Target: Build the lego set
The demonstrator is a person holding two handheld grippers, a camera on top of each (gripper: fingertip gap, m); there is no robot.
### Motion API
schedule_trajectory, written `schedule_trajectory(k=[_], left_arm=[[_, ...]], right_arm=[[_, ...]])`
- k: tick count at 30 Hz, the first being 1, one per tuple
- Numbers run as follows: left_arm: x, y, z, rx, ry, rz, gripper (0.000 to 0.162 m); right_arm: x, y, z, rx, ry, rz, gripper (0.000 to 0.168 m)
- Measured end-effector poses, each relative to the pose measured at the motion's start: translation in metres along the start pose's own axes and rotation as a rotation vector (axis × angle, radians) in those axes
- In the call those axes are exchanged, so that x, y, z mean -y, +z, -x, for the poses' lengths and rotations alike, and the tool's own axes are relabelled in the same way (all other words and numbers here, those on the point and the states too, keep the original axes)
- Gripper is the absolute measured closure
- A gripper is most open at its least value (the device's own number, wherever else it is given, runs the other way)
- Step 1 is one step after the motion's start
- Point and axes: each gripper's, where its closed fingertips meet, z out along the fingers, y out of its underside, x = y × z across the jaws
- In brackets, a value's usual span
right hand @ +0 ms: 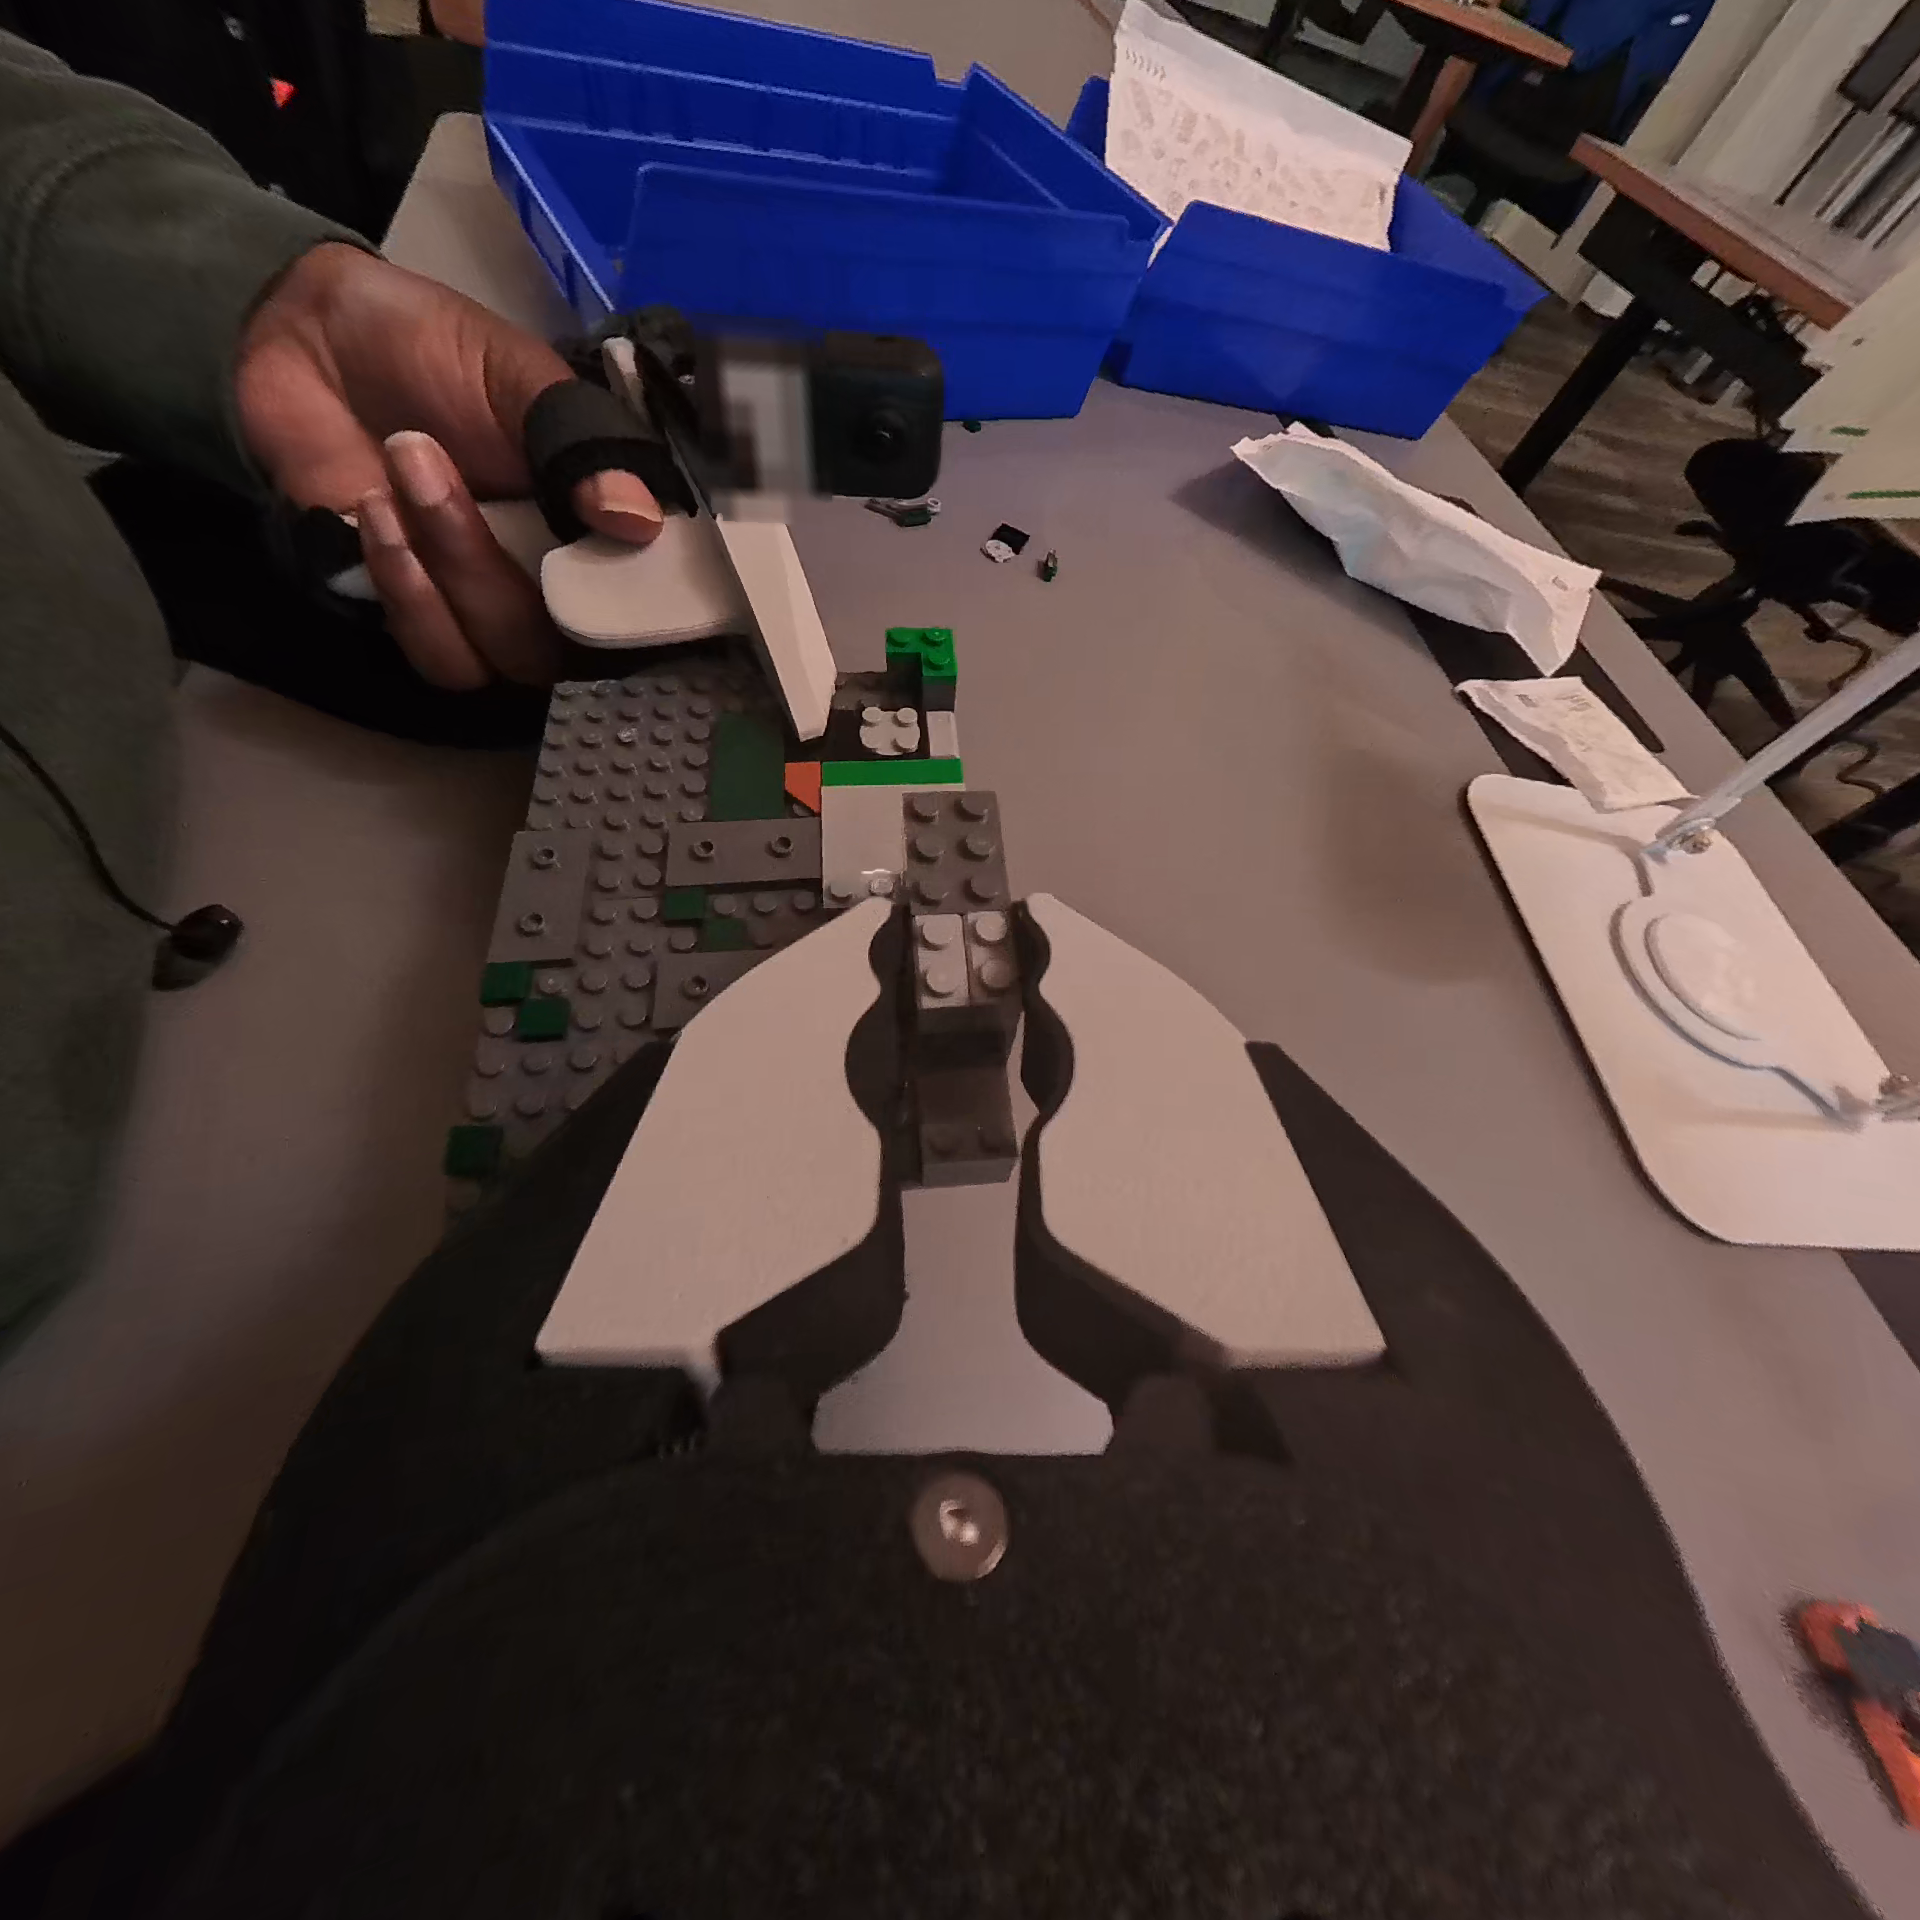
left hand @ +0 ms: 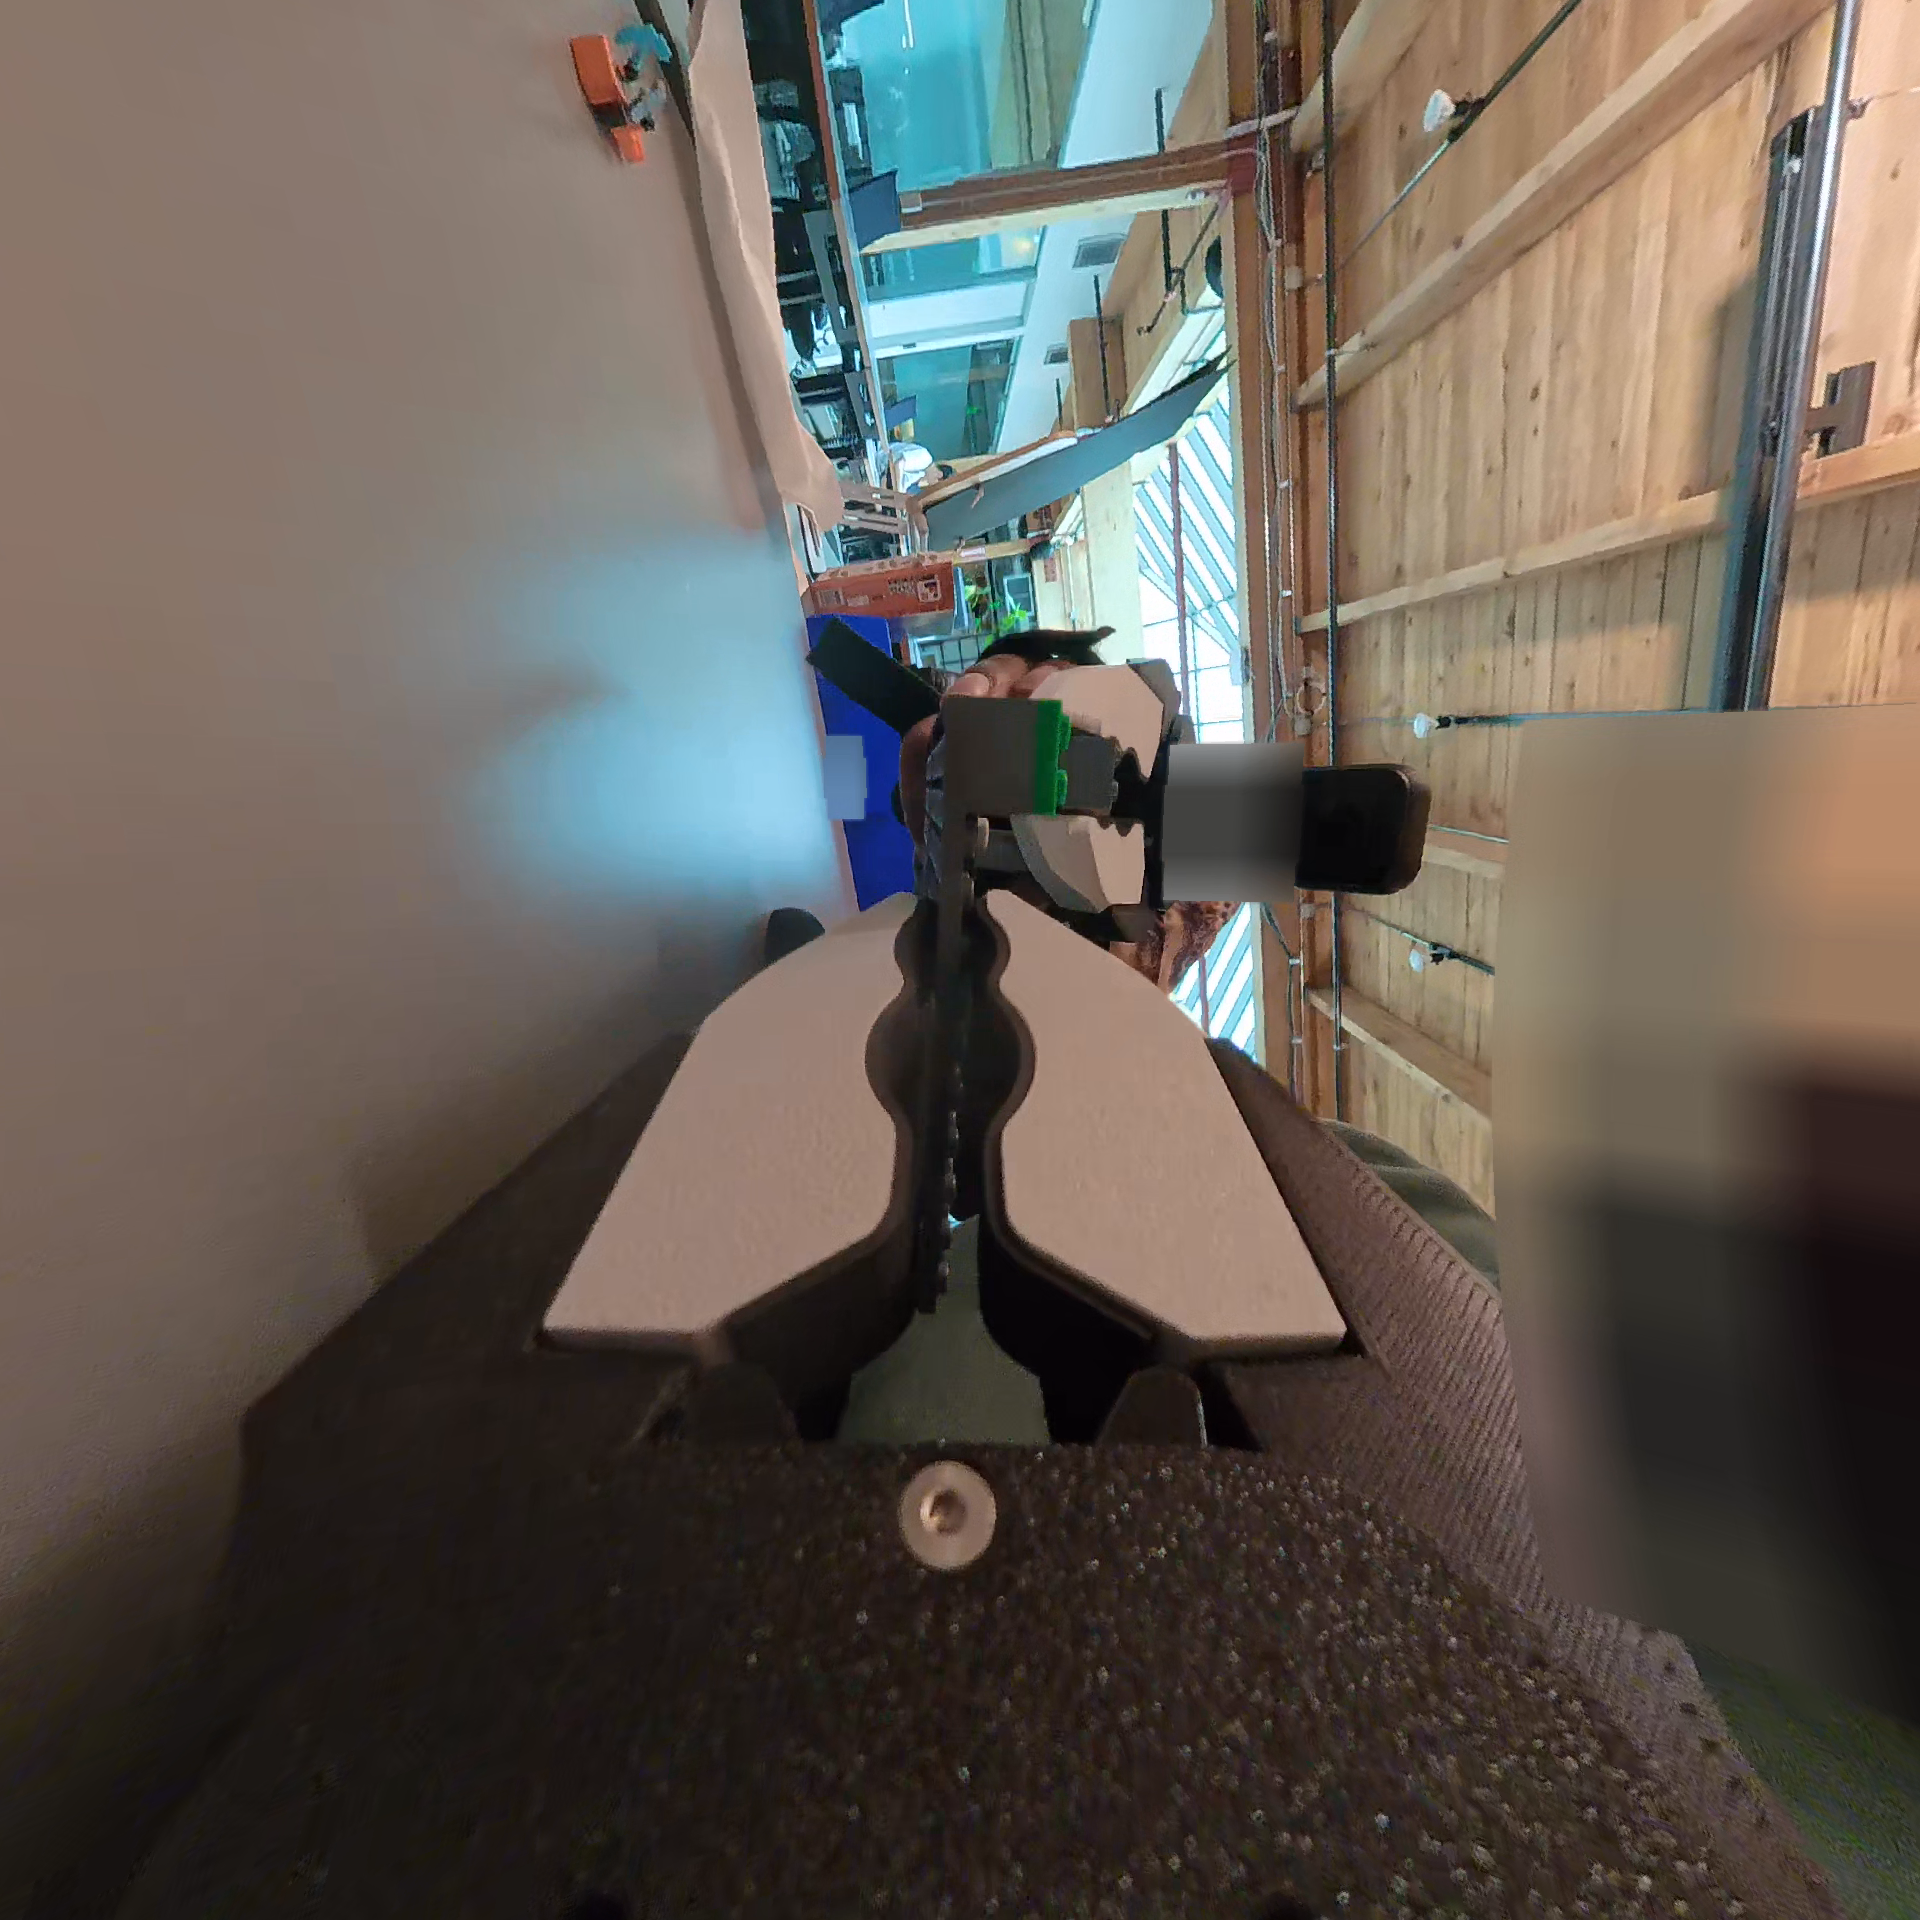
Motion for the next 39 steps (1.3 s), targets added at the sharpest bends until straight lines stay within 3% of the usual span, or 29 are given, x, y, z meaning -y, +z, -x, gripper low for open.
schedule_trajectory(k=[5,7,10,14,18,20,30,33,36,39], left_arm=[[0.001,-0.004,0.002,0.035,0.075,0.0,0.154],[-0.003,-0.004,0.001,0.074,0.187,0.048,0.139],[0.006,-0.013,0.01,0.243,0.446,0.061,0.13],[0.031,-0.026,0.022,0.505,0.817,0.067,0.137],[0.056,-0.026,0.019,0.61,1.022,0.015,0.152],[0.067,-0.024,0.017,0.633,1.071,-0.021,0.162],[0.105,-0.028,0.007,0.713,1.18,-0.227,0.162],[0.105,-0.029,0.01,0.725,1.186,-0.238,0.162],[0.105,-0.029,0.01,0.734,1.197,-0.251,0.162],[0.106,-0.025,0.003,0.726,1.214,-0.26,0.162]], right_arm=[[-0.004,0.006,0.0,0.081,-0.001,-0.008,0.151],[-0.006,0.006,-0.002,0.134,0.031,-0.019,0.151],[-0.021,0.007,-0.014,0.2,0.073,0.012,0.151],[-0.055,0.016,-0.034,0.232,0.131,0.076,0.151],[-0.074,0.033,-0.041,0.231,0.175,0.12,0.151],[-0.077,0.04,-0.039,0.231,0.179,0.142,0.151],[-0.086,0.055,-0.041,0.208,0.176,0.197,0.15],[-0.081,0.053,-0.046,0.179,0.194,0.166,0.138],[-0.067,0.044,-0.057,0.096,0.213,0.112,0.128],[-0.047,0.028,-0.076,-0.077,0.202,0.032,0.13]])
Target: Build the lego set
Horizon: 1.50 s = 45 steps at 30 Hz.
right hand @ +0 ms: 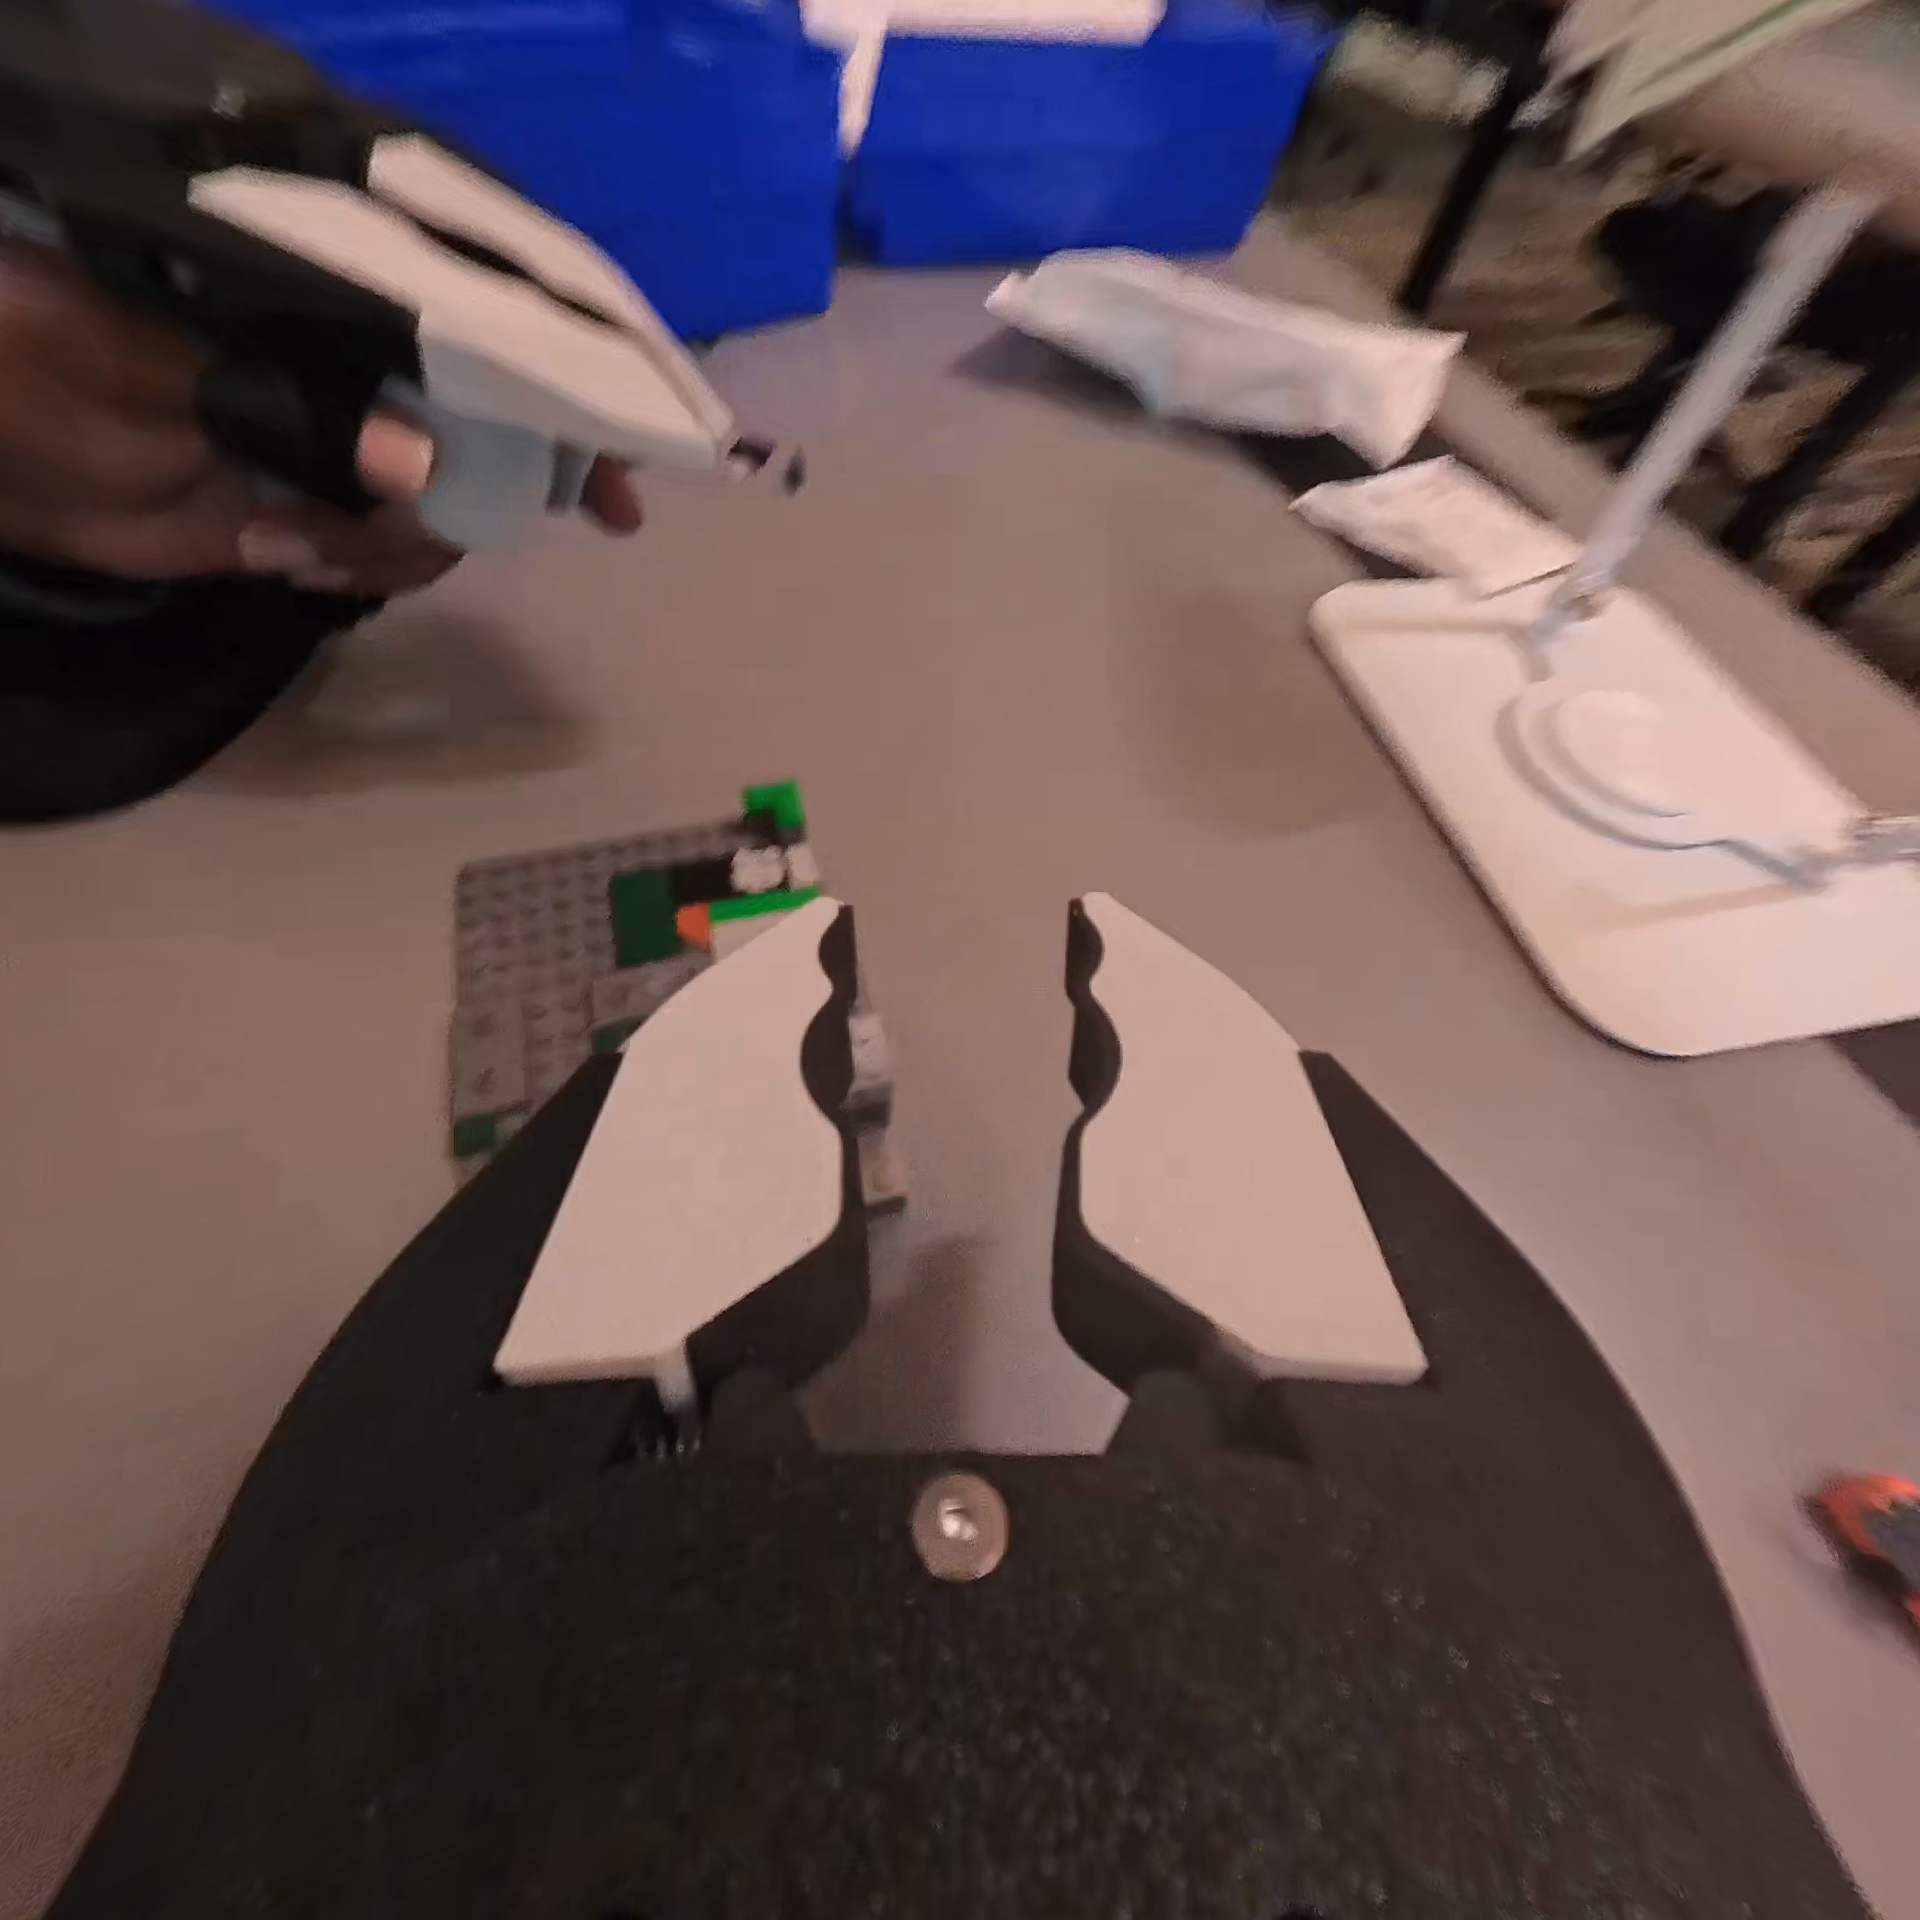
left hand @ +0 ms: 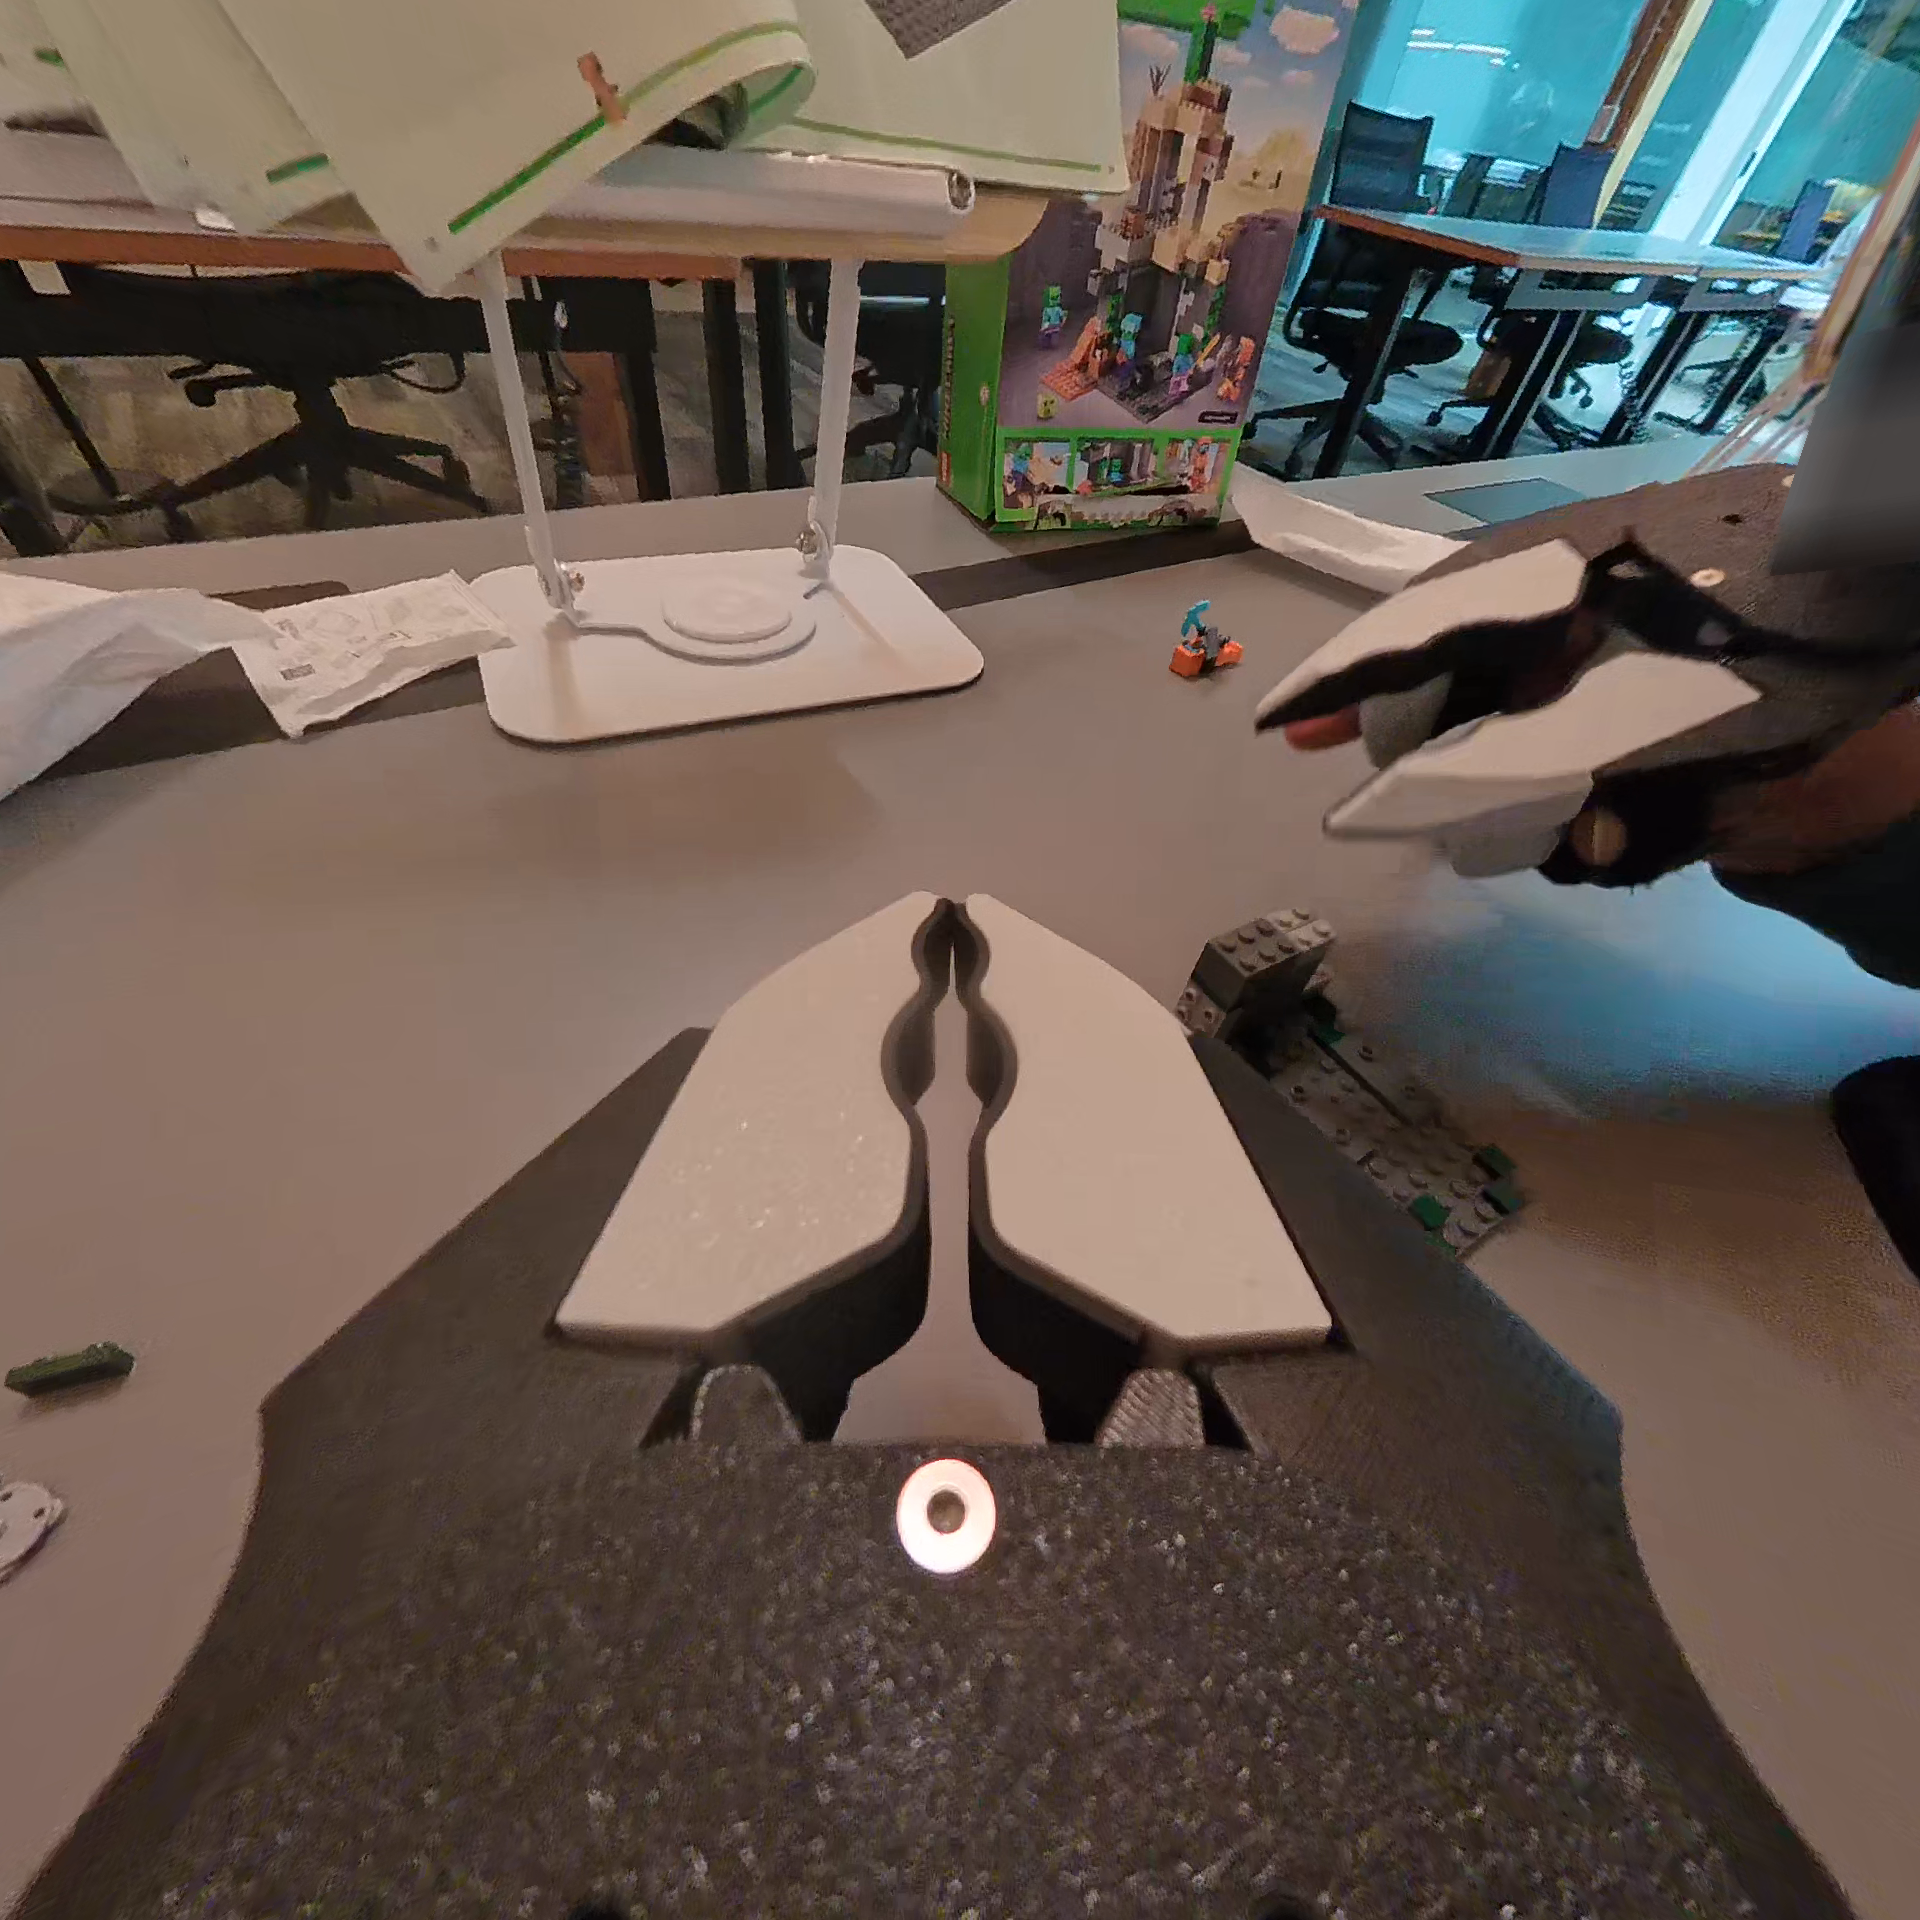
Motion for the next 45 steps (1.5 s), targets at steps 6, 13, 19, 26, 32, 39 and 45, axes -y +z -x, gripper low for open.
schedule_trajectory(k=[6,13,19,26,32,39,45], left_arm=[[0.05,0.01,-0.018,-0.014,0.069,-0.09,0.162],[0.139,0.034,-0.037,0.023,0.192,-0.236,0.162],[0.204,0.054,-0.039,0.098,0.215,-0.352,0.162],[0.214,0.092,-0.03,0.168,0.207,-0.349,0.162],[0.184,0.118,-0.029,0.179,0.249,-0.294,0.162],[0.175,0.125,-0.031,0.17,0.26,-0.277,0.162],[0.179,0.119,-0.024,0.183,0.271,-0.291,0.162]], right_arm=[[0.055,-0.04,-0.045,-0.325,0.081,-0.195,0.164],[0.128,-0.066,-0.083,-0.573,0.053,-0.316,0.168],[0.175,-0.088,-0.123,-0.755,0.063,-0.385,0.168],[0.16,-0.116,-0.161,-0.882,0.128,-0.383,0.168],[0.136,-0.121,-0.181,-0.912,0.187,-0.382,0.168],[0.121,-0.099,-0.188,-0.926,0.18,-0.347,0.168],[0.128,-0.093,-0.18,-0.923,0.134,-0.341,0.168]])
